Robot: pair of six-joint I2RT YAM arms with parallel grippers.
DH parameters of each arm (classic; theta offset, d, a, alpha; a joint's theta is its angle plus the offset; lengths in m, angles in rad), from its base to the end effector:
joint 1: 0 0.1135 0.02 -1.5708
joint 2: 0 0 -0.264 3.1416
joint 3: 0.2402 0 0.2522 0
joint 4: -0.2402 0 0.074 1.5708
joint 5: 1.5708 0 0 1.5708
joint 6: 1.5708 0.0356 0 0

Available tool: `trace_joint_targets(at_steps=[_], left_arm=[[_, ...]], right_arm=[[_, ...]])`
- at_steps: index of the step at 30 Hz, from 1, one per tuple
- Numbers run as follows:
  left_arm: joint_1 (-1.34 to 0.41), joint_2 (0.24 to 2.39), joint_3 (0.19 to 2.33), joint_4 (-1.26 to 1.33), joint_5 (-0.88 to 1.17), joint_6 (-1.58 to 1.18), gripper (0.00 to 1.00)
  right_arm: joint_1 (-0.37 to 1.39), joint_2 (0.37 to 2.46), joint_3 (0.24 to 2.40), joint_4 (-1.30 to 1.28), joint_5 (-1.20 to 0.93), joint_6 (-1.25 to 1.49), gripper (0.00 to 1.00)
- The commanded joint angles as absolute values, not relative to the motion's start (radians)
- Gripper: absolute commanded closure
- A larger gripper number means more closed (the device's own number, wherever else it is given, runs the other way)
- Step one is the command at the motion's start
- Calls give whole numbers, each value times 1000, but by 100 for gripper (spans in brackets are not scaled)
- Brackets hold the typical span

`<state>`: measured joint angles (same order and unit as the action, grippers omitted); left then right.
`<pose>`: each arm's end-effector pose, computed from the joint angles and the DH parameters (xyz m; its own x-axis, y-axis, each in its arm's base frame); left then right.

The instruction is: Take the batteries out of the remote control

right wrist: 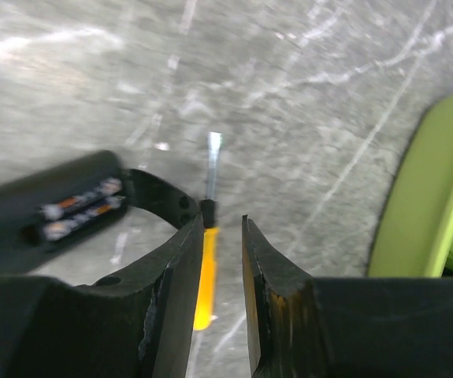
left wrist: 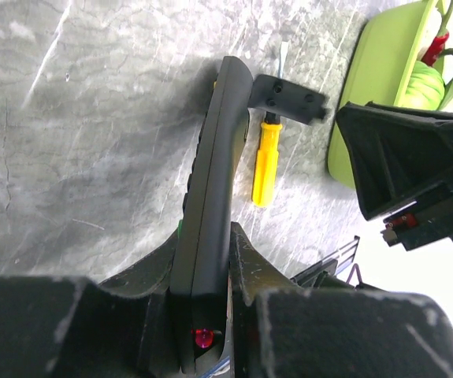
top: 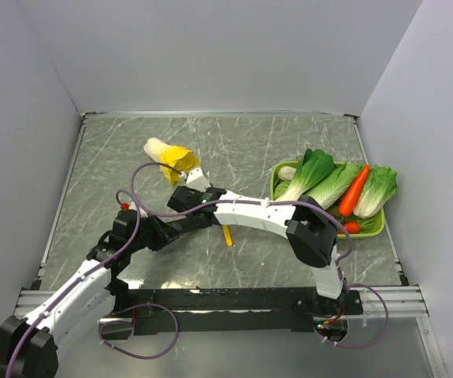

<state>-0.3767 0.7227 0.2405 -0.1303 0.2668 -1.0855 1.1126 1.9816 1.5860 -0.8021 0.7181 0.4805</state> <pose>0.1411 -0.0659 0.1654 -0.7407 -0.6246 -0.2476 -0.2138 0.5685 -0.7944 0.2030 0.3585 0.2226 -0.6284 -0.4872 -0.6064 -0.3144 0.8721 -0.3748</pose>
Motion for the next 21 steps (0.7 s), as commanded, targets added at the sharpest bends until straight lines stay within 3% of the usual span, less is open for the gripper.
trace_joint_targets(at_steps=[1, 7, 11, 21], left_arm=[[-379, 787, 259, -255, 149, -1049, 99], [-379, 825, 276, -245, 75, -1065, 95], [-379, 853, 284, -247, 55, -1088, 78], [-379, 805, 203, -200, 118, -1157, 68]], right_arm=[[1092, 1873, 1504, -767, 713, 460, 66], [1060, 1776, 1375, -667, 631, 426, 63], [1034, 1680, 1231, -536, 455, 423, 60], [1015, 1641, 1045, -353, 281, 474, 53]])
